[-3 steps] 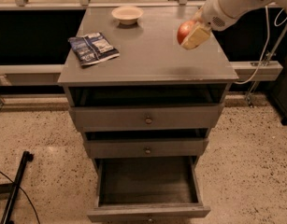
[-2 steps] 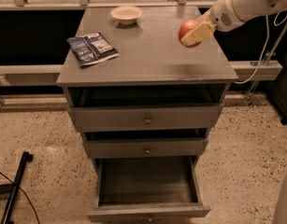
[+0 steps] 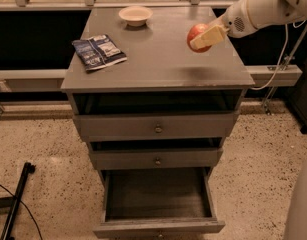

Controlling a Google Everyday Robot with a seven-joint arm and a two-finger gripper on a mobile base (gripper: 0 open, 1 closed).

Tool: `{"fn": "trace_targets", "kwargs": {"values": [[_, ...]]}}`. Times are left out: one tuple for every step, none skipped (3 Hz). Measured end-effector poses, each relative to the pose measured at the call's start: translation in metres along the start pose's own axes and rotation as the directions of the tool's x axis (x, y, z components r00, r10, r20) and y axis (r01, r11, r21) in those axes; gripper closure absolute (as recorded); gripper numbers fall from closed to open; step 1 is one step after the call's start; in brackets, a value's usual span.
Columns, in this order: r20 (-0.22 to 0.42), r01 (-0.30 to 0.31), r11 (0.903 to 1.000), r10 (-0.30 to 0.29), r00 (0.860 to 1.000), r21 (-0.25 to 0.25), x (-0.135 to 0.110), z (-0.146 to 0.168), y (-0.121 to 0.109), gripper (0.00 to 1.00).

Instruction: Pick apple from bottom drawer and place on counter

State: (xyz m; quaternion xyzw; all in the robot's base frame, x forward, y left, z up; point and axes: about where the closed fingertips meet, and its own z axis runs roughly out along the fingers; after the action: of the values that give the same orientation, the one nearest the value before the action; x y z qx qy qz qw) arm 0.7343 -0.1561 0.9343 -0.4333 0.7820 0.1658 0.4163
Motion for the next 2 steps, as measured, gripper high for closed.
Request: {"fn": "trace_targets", "kwargs": {"values": [[-0.043,-0.017,0.9998,0.017,0.999,-0.006,0.024,0.019,0.007,0.84],[-0.053,-0.063,0.9979,0.062,0.997,-0.013,0.050,0.033,0.018,0.61]]}}
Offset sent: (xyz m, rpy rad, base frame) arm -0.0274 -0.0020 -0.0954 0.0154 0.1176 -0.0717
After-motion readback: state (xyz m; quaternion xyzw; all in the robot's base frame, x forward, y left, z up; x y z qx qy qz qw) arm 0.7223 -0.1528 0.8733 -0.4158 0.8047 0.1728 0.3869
